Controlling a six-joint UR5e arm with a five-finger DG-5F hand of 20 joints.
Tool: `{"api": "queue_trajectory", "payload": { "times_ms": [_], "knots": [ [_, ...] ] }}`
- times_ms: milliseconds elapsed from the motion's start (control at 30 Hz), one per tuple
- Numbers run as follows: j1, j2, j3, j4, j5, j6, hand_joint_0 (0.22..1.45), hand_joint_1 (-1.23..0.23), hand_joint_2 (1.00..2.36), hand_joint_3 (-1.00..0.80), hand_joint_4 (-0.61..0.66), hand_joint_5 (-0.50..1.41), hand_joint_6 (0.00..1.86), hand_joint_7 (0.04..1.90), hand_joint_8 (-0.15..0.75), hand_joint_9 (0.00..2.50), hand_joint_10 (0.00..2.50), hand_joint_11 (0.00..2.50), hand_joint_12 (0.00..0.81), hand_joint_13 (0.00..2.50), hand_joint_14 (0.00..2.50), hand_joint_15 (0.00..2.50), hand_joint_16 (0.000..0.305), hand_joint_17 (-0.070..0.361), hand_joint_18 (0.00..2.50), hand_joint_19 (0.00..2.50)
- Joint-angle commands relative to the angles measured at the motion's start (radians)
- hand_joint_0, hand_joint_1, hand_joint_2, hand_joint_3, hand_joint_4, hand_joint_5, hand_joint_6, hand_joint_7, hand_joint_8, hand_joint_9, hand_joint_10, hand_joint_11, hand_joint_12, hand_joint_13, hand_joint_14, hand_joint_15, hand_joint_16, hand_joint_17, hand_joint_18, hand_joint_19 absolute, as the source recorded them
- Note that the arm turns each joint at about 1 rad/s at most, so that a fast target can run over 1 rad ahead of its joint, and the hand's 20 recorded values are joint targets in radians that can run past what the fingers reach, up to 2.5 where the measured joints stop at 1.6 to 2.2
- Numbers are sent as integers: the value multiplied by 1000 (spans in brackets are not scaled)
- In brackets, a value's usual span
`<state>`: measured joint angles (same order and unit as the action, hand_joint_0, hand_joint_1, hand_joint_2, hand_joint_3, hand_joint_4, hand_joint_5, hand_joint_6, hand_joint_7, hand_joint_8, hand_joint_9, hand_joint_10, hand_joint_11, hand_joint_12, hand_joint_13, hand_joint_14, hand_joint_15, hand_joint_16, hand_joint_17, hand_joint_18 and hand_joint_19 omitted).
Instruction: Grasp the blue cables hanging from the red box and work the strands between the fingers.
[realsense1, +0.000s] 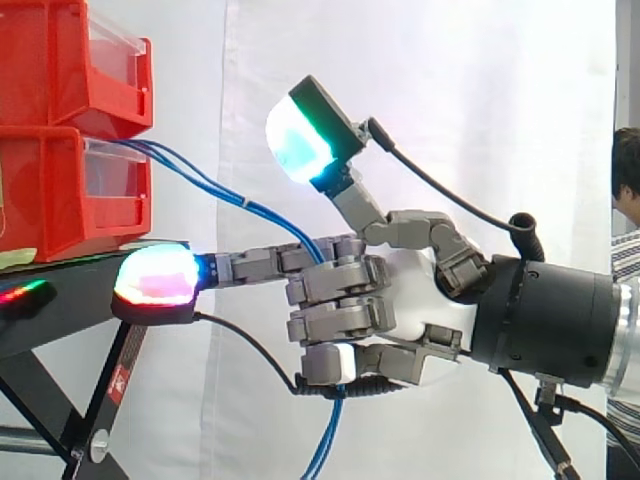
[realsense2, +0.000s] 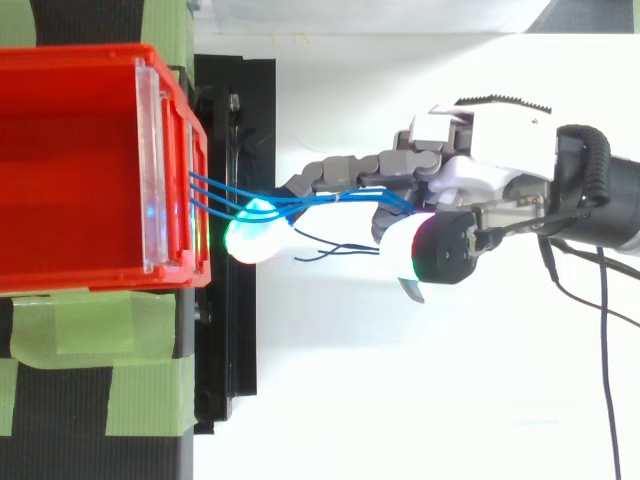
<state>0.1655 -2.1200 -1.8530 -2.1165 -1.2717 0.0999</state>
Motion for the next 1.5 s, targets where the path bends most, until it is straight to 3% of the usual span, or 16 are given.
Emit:
{"api": "queue_trajectory", "payload": {
  "times_ms": [0,633,1100,1467],
  "knots": [
    [0,0,0,-11,0,1,719,-528,1000,-1000,399,212,9,720,508,1767,2500,2500,632,1983,2500,1653,264,198,2500,610],
    [-3,0,9,-43,-3,-6,716,-530,1000,-1000,398,199,9,725,499,1755,2500,2500,621,1966,2500,1654,263,197,2500,594],
    [5,0,28,-177,-6,-6,716,-528,1000,-1000,395,193,9,723,500,1754,2500,2500,616,1960,2500,1623,261,196,2500,564],
    [5,0,28,-189,-8,-6,716,-527,1000,-1000,395,191,9,725,492,1748,2500,2500,611,1955,2500,1601,261,195,2500,574]
  ]
}}
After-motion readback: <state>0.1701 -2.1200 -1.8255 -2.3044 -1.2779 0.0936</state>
